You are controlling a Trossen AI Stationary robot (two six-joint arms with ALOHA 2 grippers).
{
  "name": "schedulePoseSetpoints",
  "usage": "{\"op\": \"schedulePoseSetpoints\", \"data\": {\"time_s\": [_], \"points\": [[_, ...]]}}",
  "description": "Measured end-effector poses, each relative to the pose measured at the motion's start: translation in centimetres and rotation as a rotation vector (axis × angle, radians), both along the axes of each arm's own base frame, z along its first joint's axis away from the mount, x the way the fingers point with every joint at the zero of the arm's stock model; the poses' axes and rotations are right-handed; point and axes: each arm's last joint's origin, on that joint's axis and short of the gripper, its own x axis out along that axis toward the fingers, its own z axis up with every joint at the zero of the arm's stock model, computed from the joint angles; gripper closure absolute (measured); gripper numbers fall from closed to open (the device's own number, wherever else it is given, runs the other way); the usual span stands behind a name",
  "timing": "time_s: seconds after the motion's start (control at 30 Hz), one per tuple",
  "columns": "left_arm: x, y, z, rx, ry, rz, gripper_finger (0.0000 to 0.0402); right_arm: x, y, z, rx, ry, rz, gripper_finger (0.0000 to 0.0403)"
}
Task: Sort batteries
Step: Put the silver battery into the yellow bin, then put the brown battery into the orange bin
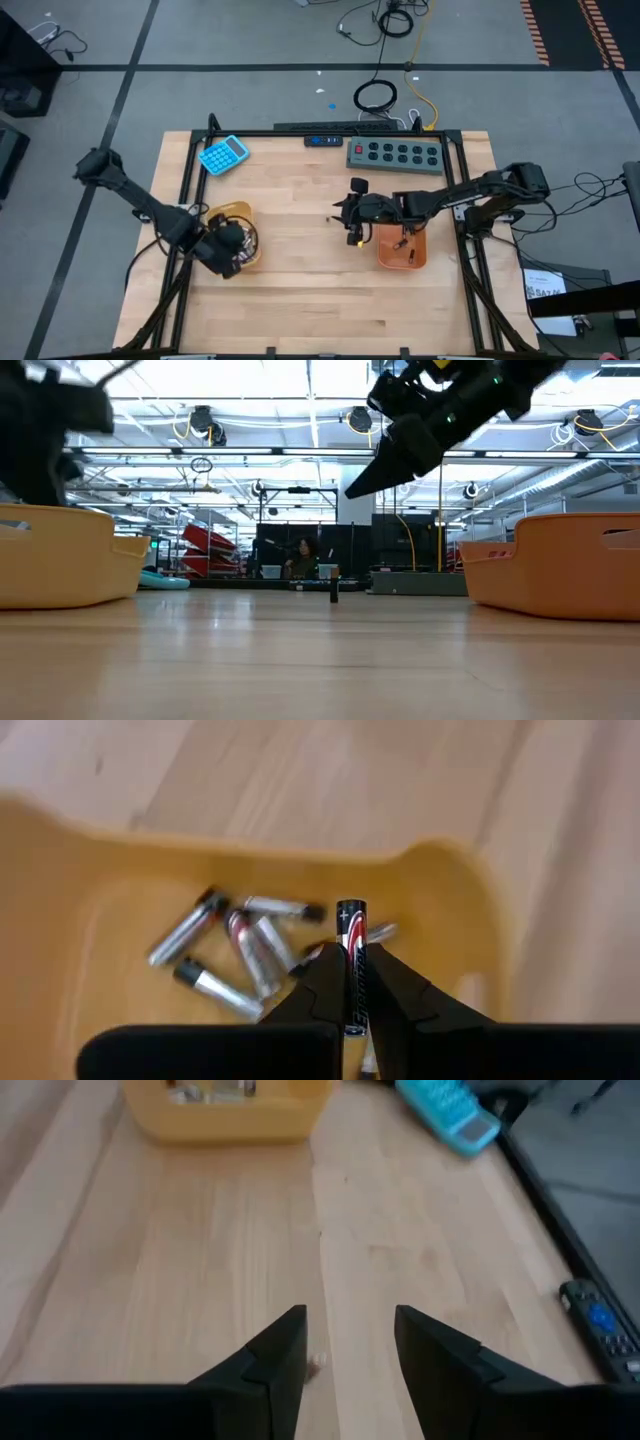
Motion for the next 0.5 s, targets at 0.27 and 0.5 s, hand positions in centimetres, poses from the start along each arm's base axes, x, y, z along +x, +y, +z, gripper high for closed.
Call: {"op": "schedulePoseSetpoints", "data": {"time_s": [0.27, 0.5], "points": [[-2.0, 0.2, -3.1, 0.069, 0.024, 0.103, 0.0288, 3.5, -0.6, 0.8, 0.048, 0.194, 0.005, 0.0227], [-2.6, -0.5, -3.1, 0.111, -0.033, 0.079, 0.0248, 6.6, -2.7, -1.9, 0.079, 0.401, 0.012, 0.0220]]}}
